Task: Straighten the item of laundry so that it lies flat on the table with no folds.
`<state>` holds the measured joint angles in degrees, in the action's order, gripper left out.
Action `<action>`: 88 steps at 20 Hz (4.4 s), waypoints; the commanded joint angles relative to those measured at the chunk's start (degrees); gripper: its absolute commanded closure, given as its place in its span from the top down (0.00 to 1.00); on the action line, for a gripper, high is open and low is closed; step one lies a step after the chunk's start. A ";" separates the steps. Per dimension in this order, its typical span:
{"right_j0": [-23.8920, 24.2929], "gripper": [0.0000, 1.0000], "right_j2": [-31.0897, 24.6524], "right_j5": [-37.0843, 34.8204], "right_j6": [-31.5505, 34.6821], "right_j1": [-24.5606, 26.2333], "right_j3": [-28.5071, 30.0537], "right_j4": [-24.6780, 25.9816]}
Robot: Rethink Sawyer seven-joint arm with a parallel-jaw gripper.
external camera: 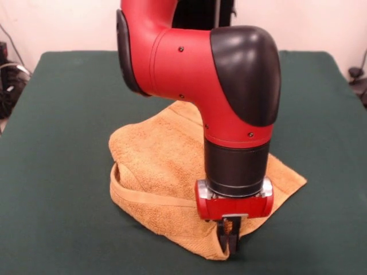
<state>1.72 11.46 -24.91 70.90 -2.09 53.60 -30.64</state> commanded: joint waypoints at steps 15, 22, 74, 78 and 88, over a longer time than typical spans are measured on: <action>1.21 0.00 -4.52 5.17 13.31 3.54 8.25 2.52; 0.85 0.00 -3.54 4.61 13.47 3.53 8.35 2.76; 2.45 0.00 -3.17 -3.75 5.44 4.76 7.17 9.07; 0.89 1.00 4.24 -22.17 8.94 2.28 -7.66 7.86; 1.79 1.00 4.49 -24.50 11.17 4.30 -11.39 8.74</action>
<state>3.01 16.15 -42.23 70.90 -0.03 44.17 -24.15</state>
